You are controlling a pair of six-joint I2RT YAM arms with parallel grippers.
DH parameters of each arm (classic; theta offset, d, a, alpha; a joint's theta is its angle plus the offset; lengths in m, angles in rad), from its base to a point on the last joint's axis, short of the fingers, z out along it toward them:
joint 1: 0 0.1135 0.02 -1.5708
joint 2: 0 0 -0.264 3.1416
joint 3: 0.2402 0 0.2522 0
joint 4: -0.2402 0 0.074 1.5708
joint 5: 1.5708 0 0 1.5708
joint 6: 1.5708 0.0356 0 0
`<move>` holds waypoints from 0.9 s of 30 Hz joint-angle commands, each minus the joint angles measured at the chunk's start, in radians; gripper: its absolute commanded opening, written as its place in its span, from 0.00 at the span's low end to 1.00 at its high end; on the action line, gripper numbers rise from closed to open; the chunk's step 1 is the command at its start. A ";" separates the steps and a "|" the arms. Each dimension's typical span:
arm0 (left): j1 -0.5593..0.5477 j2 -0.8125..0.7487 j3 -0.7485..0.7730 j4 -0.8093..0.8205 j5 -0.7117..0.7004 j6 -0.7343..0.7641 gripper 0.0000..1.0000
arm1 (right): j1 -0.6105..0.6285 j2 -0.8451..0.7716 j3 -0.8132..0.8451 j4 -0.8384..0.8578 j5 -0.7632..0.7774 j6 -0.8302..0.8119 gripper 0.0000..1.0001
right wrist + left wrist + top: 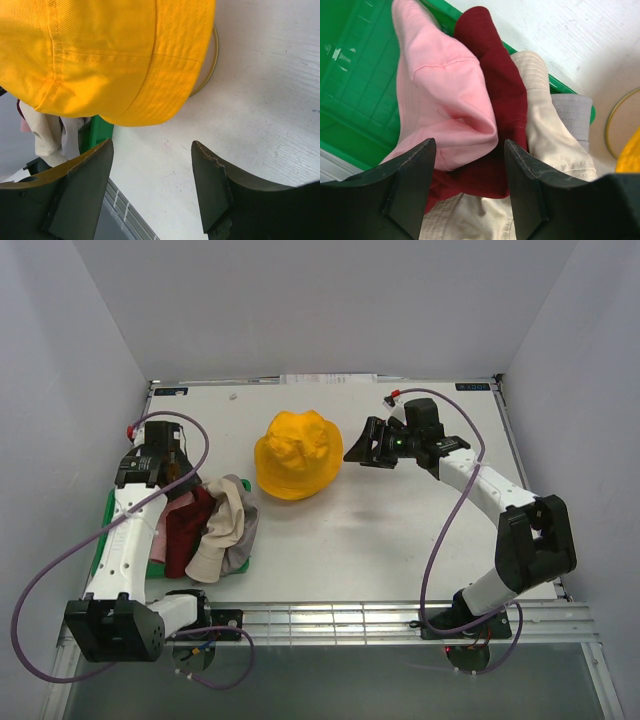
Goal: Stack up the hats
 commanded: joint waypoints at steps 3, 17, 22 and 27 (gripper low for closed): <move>0.040 0.015 -0.007 0.044 0.052 0.042 0.69 | -0.005 -0.040 0.005 -0.014 -0.019 -0.036 0.69; 0.043 0.055 -0.030 0.057 0.048 0.064 0.44 | -0.005 -0.043 -0.014 0.000 -0.027 -0.020 0.66; 0.043 0.043 -0.016 0.048 0.048 0.093 0.10 | -0.005 -0.052 -0.026 0.032 -0.027 0.018 0.63; 0.041 0.021 0.071 -0.003 0.039 0.128 0.00 | -0.002 -0.056 -0.006 0.029 -0.021 0.032 0.59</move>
